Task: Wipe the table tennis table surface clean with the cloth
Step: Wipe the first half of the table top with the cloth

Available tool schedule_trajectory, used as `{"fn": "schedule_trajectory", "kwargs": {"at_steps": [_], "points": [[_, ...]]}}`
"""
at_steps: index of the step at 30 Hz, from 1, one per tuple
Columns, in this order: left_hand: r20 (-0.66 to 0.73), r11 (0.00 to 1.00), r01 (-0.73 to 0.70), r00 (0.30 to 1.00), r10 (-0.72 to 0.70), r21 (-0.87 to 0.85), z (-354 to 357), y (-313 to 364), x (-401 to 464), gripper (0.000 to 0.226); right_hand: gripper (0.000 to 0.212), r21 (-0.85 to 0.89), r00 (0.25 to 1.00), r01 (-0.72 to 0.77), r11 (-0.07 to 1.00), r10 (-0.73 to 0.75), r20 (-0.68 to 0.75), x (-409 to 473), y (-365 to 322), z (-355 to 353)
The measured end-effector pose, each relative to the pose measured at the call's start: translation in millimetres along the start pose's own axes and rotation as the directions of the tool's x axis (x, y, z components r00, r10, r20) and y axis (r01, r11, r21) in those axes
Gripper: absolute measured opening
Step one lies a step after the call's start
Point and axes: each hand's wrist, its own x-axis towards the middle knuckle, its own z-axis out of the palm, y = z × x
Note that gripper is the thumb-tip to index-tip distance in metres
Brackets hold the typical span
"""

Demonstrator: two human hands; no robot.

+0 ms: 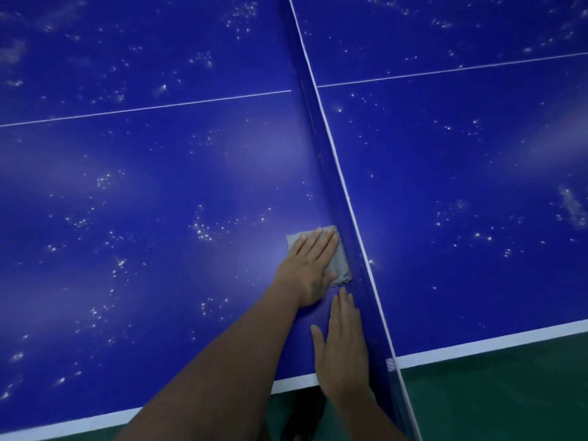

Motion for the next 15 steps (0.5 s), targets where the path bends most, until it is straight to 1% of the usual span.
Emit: {"fn": "schedule_trajectory", "kwargs": {"at_steps": [2, 4, 6, 8, 10, 12, 15], "points": [[-0.081, 0.998, 0.008, 0.997, -0.014, -0.068, 14, 4, -13, 0.078, 0.077, -0.043, 0.999, 0.044, 0.998, -0.046, -0.026, 7, 1, 6], [-0.144, 0.997, 0.009, 0.989, -0.020, -0.077, 28, 10, -27, 0.075, 0.074, -0.020, 0.993, 0.077, 0.997, -0.079, -0.090, 8, 0, 10], [-0.124, 0.995, 0.017, 0.992, -0.030, -0.102, 33, 13, -33, 0.070, 0.073, 0.007, 0.987, 0.099, 0.995, -0.097, -0.125, 5, 0, 13], [-0.105, 0.994, 0.014, 0.994, -0.026, -0.109, 28, 6, -27, 0.068, 0.075, 0.021, 0.990, 0.087, 0.996, -0.084, -0.110, 4, -1, 10], [-0.137, 0.997, 0.010, 0.990, -0.021, -0.082, 19, -10, -7, 0.070, 0.077, -0.028, 0.995, 0.073, 0.997, -0.075, -0.070, 5, -2, 7], [-0.163, 0.994, 0.052, 0.984, -0.068, -0.100, 7, -28, 15, 0.071, 0.078, -0.093, 0.996, 0.077, 0.993, -0.080, -0.031, 7, -1, 7], [-0.184, 0.994, 0.080, 0.979, -0.091, -0.070, 4, -37, 31, 0.066, 0.079, -0.139, 0.998, 0.056, 0.989, -0.056, 0.005, 10, -1, 7]]}}
